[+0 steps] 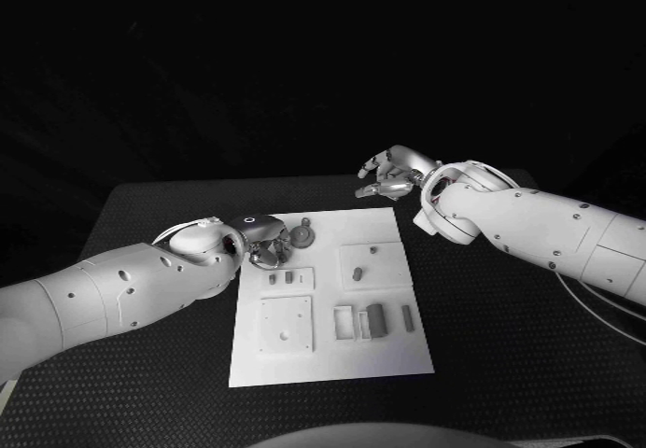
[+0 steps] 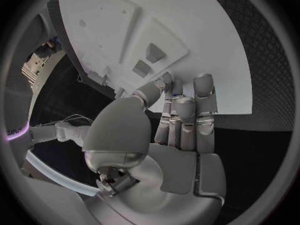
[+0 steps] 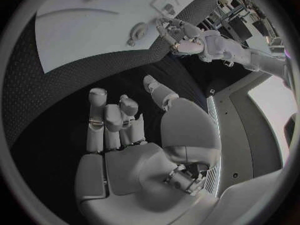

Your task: Assemble the parts on the task board

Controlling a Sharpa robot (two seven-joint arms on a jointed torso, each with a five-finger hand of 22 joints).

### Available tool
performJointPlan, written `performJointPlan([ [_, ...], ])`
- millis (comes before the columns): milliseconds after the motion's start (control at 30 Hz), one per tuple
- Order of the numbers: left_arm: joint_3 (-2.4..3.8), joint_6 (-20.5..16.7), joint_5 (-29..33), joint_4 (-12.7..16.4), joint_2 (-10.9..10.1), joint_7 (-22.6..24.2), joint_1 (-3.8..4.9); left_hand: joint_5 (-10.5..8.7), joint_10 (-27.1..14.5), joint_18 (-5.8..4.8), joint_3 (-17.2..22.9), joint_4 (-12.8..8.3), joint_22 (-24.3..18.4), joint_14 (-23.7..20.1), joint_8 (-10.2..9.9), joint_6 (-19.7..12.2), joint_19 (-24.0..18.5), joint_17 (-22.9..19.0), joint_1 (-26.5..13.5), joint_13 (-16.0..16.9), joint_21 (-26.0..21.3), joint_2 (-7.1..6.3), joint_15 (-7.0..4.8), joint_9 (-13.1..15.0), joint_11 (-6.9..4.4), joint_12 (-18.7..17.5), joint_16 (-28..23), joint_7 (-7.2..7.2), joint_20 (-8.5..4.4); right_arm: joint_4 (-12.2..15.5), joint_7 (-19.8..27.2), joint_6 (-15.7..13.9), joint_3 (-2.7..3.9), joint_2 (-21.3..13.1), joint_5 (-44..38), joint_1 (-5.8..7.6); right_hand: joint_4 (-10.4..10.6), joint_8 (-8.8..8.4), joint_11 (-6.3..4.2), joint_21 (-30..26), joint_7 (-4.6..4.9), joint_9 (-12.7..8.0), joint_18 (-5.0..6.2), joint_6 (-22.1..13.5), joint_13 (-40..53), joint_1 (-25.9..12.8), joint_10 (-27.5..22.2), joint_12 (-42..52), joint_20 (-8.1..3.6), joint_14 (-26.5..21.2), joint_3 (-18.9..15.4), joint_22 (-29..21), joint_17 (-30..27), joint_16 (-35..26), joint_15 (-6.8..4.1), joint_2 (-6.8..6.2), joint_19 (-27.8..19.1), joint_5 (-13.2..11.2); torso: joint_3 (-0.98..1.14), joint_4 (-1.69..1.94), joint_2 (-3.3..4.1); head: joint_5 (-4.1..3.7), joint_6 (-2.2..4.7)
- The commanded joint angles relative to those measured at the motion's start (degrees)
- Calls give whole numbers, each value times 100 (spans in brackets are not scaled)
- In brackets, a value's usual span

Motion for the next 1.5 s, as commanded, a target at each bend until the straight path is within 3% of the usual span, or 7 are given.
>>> performJointPlan([
  [33,-31,89,-14,-3,-1,25,-41,11,-48,501,-17,0,100,-35,-41,-72,-4,-3,13,-4,-32,-53,25,-21,10,-34,-18,17,-30,3,44,61,3,1,-13,-3,7,39,8,-34,45,-9,261,9,-8,-5,-28,25,-28,-31,-34,97,-5,-3,13,45,4,17,1,1,-3,0,9],
  [167,-31,46,45,-13,-3,25,-41,12,-130,510,-17,1,99,-36,-158,-290,5,-6,39,-15,-43,-111,48,-82,34,-48,-15,98,-15,4,45,63,3,1,-13,-3,7,39,8,-34,45,-9,261,9,-8,-6,-29,25,-28,-31,-34,97,-6,-3,13,45,4,17,3,0,-2,-1,8],
  [500,-31,61,68,-26,-10,-31,-40,11,-308,548,-50,4,97,-39,-345,-675,18,-18,53,-40,-68,-205,97,-171,85,-45,-16,43,32,1,43,66,3,0,-13,-3,7,39,8,-34,45,-10,261,8,-9,-7,-29,26,-28,-31,-35,97,-6,-2,13,44,4,17,-1,2,-1,-6,12],
  [1033,-29,-85,68,-13,-81,-26,-40,11,-341,571,-66,1,100,-43,-399,-830,24,-26,80,-34,-84,-218,105,-193,93,-26,-14,30,48,-21,45,77,3,-7,-13,-8,7,38,9,-34,45,-11,261,6,-10,-7,-29,28,-28,-31,-36,97,-6,-2,14,44,5,17,-7,5,-4,-11,18],
  [1267,-14,-192,79,-19,-241,-31,-38,11,-358,573,-66,3,101,-58,-341,-752,10,-32,98,-30,-97,-239,112,-167,100,-28,-20,56,57,-100,53,90,2,-27,-13,-12,3,41,8,-34,45,-10,261,9,-11,-2,-30,28,-29,-31,-33,97,-7,-2,14,46,4,17,-5,1,-5,-5,39],
  [1367,22,-339,188,-63,-343,-9,-35,10,-352,576,-66,6,105,-58,-274,-654,12,-35,103,-18,-102,-249,112,-141,100,-18,-17,123,60,-137,89,110,1,-66,-13,-12,-3,47,7,-35,44,-8,261,18,-13,5,-31,29,-29,-32,-31,97,-7,-3,13,47,2,17,-12,7,-11,-7,62],
  [1500,138,-580,535,-187,-438,54,-30,16,-318,557,-34,11,93,-136,-185,-527,-66,-57,111,17,-154,-273,112,-112,98,2,-62,198,79,-189,129,125,-2,-87,-13,-12,-21,75,0,-46,35,3,261,65,-21,18,-40,24,-25,-43,-28,96,-15,-15,8,48,-15,17,-13,8,-9,-11,82],
])
